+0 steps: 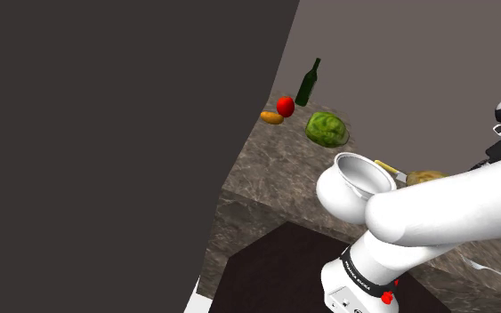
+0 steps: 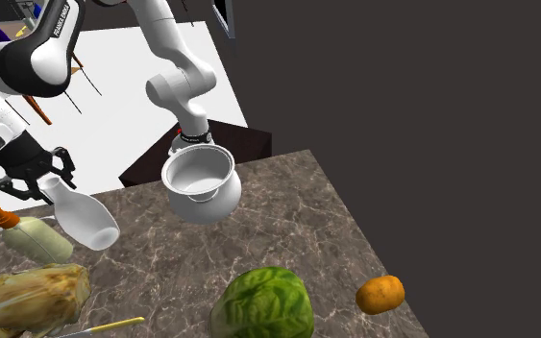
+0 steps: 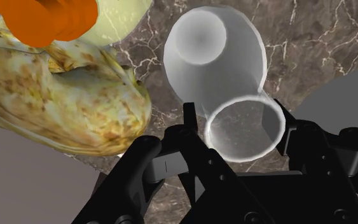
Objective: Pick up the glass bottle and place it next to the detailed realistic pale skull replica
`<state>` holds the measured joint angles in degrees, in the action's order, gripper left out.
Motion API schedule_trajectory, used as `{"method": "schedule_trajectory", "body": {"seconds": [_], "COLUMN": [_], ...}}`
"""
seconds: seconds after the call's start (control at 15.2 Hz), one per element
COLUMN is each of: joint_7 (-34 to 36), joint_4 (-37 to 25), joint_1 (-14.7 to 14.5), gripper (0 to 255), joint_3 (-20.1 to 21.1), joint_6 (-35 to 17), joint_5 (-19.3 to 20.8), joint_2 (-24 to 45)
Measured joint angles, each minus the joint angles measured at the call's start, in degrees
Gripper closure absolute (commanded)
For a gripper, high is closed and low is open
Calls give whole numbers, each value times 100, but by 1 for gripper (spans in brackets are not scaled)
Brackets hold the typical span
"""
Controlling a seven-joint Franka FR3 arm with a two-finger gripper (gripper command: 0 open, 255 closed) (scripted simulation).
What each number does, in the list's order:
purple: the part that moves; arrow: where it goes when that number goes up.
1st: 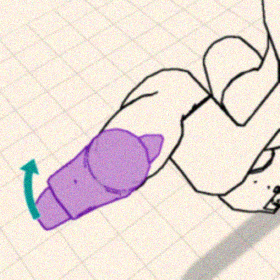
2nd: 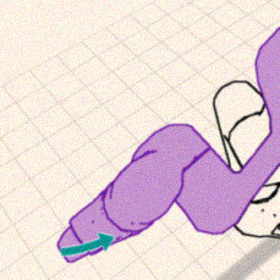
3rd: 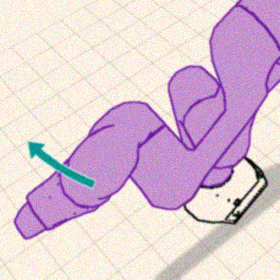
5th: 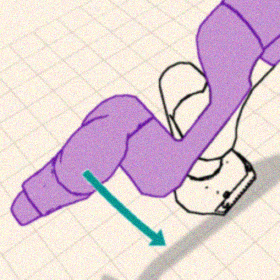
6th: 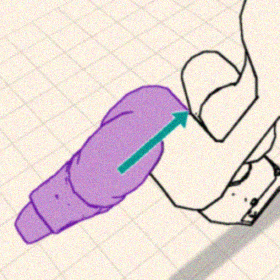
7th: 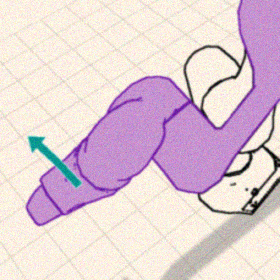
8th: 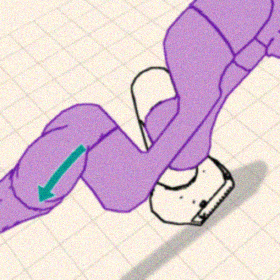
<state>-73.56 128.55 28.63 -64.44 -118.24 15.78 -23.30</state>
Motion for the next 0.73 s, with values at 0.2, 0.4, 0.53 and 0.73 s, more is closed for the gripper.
{"method": "schedule_trajectory", "body": {"seconds": [0.2,0.4,0.53,0.73], "joint_7": [-3,-3,-3,3], "joint_4": [4,3,3,-81], "joint_1": [-3,-4,-5,4], "gripper": [255,0,0,0], "joint_3": [-6,-7,-7,32], "joint_6": [-8,-10,-10,87], "joint_5": [-1,-2,-2,-8], "joint_2": [3,4,4,-12]}}
